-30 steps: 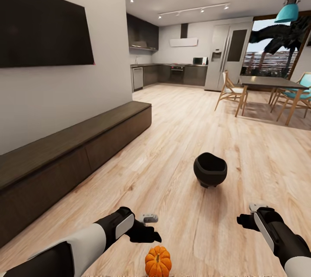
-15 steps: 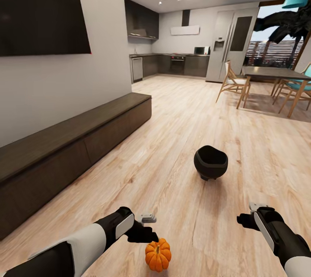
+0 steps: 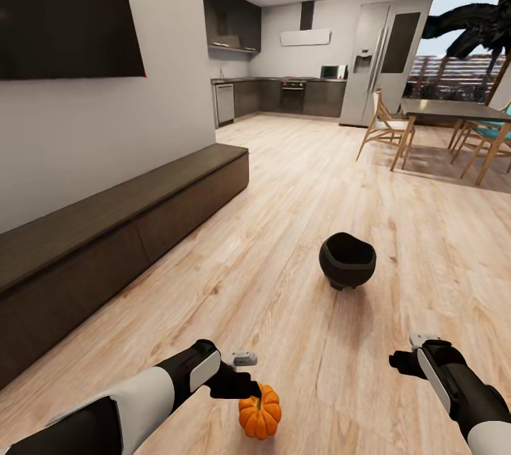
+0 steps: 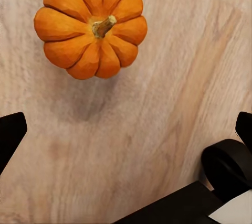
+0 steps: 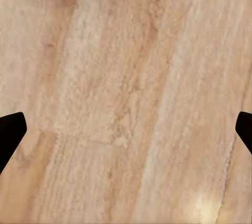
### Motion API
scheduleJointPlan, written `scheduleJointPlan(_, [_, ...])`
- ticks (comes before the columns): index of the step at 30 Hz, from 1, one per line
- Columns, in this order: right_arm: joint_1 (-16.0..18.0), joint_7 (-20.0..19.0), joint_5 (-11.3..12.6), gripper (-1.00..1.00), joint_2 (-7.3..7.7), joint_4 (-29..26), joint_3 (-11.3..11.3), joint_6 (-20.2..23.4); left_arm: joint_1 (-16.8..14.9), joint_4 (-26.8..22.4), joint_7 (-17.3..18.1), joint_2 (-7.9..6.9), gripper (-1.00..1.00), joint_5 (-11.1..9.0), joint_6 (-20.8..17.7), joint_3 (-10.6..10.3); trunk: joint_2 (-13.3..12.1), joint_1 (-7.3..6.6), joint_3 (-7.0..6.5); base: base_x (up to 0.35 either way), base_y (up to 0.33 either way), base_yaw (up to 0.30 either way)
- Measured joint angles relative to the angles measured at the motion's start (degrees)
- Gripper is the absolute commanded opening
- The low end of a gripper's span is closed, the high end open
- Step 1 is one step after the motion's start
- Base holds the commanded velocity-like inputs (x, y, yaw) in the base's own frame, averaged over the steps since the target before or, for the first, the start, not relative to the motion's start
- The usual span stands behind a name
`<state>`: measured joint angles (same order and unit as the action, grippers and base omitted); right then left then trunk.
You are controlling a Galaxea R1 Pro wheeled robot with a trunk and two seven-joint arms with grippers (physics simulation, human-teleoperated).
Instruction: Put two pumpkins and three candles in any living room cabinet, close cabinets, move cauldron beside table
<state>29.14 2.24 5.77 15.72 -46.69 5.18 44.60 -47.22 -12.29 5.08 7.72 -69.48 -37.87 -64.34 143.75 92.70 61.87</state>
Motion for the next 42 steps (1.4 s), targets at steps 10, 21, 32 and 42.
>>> scheduleJointPlan(10, [0.0, 0.0, 0.0, 1.0, 0.02, 0.0, 0.0, 0.0, 0.0, -0.1, 2.1, -0.08, 1.0, -2.6, -0.1, -0.1, 0.0, 0.01, 0.0, 0.211, 0.0, 0.0])
scheduleJointPlan(21, [0.0, -0.4, 0.9, 1.0, 0.03, -7.6, 0.4, 4.4, 0.0, -0.2, 2.3, 0.07, 1.0, -2.5, 0.5, -0.2, 0.0, 0.02, 0.0, 0.01, 0.0, 0.0])
scheduleJointPlan(32, [-0.1, -2.7, 3.8, 1.0, 0.74, -20.4, 2.9, 14.4, 0.0, -0.2, 2.1, 0.17, 1.0, -2.3, 0.4, -0.2, 0.0, 0.12, 0.88, 0.0, 0.0, 0.0])
scheduleJointPlan(42, [-0.1, -2.7, 3.9, 1.0, 1.04, -20.4, 3.0, 14.6, 0.0, -0.2, 2.1, 0.17, 1.0, -2.4, 0.1, -0.2, 0.2, 0.38, 3.1, 0.0, 0.0, 0.0])
